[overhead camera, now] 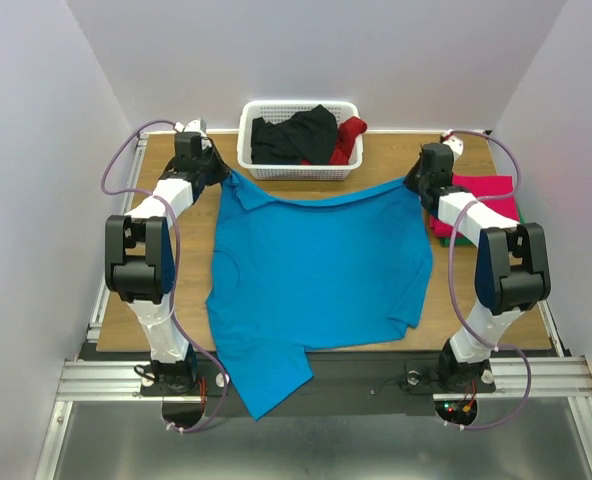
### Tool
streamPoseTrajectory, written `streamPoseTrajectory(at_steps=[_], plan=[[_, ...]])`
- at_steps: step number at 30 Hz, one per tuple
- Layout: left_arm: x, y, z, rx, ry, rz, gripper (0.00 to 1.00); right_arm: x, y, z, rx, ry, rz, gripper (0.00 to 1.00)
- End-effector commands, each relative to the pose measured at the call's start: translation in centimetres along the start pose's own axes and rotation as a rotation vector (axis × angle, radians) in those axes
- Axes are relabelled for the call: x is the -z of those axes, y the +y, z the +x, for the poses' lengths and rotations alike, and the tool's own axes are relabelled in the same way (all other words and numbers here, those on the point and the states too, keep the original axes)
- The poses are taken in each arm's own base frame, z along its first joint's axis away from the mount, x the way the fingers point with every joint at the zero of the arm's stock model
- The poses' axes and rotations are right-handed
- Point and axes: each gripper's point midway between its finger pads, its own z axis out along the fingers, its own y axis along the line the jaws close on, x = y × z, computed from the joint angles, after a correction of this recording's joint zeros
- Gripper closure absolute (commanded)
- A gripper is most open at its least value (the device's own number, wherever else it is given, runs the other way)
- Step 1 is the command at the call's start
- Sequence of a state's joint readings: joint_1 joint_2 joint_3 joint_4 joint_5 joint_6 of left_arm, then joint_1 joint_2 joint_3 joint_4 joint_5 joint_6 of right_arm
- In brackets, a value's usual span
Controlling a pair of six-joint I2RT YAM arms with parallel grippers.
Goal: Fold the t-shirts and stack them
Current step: Flatten the tshirt out, then fold the tshirt
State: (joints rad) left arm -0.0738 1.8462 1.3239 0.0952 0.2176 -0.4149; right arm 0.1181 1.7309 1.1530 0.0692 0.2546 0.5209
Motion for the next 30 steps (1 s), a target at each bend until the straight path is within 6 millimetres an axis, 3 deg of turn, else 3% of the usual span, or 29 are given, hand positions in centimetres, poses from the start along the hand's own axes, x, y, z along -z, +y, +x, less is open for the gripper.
streamPoseTrajectory(at_steps=[1,7,8,16,17,19,20,23,24,30], plan=[[-0.5,-1.1,-2.4,-0.042,-0.052,0.051,1.0,-0.9,2.6,-3.2,0.008,-0.077,-0.085,1.0],[0.4,-1.2,-1.5,-0.012,-0.024,0.069,1.0,-0.5,2.9,-2.7,0.002,-0.05,-0.125,0.99],[0.6,-0.9,-0.5,-0.004,-0.005,0.065,1.0,-0.3,2.6,-2.5,0.006,-0.048,-0.119,1.0],[5.3,-0.9,1.8,0.054,0.007,0.054,1.0,3.6,0.9,-2.8,0.019,-0.066,-0.091,0.99],[5.7,-0.4,3.0,0.077,0.026,0.042,1.0,4.1,0.5,-2.4,0.022,-0.057,-0.083,0.99],[7.3,-0.5,2.9,0.088,0.007,0.034,1.0,4.6,0.0,-1.9,0.026,-0.04,-0.073,1.0],[7.7,0.2,4.2,0.103,0.025,0.011,1.0,4.8,-0.4,-1.4,0.029,-0.03,-0.065,1.0],[9.6,0.3,4.8,0.133,0.011,0.001,1.0,5.8,-1.3,-1.1,0.035,-0.022,-0.036,1.0],[10.0,0.9,6.3,0.145,0.035,-0.011,1.0,6.0,-1.8,-0.7,0.04,-0.013,-0.024,0.99],[12.9,1.5,9.1,0.203,0.058,-0.024,1.0,7.4,-3.8,-0.4,0.063,-0.005,0.055,0.99]])
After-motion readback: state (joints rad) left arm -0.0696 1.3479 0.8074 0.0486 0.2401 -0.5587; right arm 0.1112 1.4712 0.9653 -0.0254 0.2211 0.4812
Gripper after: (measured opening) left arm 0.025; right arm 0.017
